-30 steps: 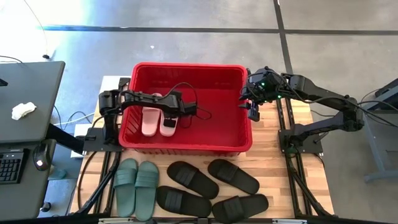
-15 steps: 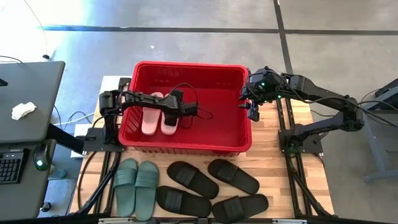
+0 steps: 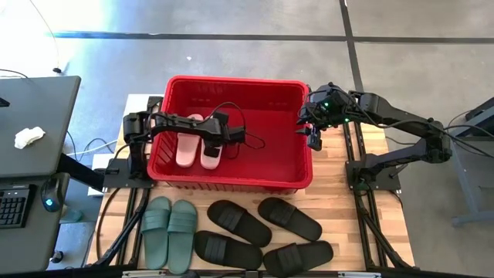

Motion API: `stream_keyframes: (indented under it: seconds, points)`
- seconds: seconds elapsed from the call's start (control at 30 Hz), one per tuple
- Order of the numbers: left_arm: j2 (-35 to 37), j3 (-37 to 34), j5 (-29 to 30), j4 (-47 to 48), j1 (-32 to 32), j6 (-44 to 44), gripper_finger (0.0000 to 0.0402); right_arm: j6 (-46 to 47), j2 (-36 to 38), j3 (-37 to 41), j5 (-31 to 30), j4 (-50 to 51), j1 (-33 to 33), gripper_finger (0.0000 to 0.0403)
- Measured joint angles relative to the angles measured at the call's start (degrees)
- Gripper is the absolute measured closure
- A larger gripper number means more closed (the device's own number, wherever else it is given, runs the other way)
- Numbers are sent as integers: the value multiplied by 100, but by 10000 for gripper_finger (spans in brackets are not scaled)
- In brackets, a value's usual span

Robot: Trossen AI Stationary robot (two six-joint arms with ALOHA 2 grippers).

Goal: Pick and place slides into bin
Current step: Put the pink slide into the red bin, then put the black slide into the red bin

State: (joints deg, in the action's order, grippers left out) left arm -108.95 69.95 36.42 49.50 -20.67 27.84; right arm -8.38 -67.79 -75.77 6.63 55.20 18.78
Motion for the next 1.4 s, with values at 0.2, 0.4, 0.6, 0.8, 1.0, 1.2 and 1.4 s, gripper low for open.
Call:
stream_keyframes:
  seconds: [0.2,0.4,0.6,0.8,1.0,1.2,1.4]
  points:
    - [0,0,-229,2,0,51,284,-2,0,1,41,0,0,265]
    - [0,3,-256,88,4,67,232,-17,0,1,68,0,-2,265]
    - [27,5,-362,272,7,-38,196,-55,0,1,66,0,-2,265]
    - [213,279,-559,788,7,-461,182,-61,-1,1,66,0,1,265]
    - [504,657,-832,1069,7,-589,178,-62,-2,1,66,0,-2,265]
    - [743,1312,-1174,1704,7,-698,180,-63,-2,-1,64,-2,-2,265]
    - [916,2217,-1700,2337,7,-930,181,-66,-2,-1,66,-2,-2,265]
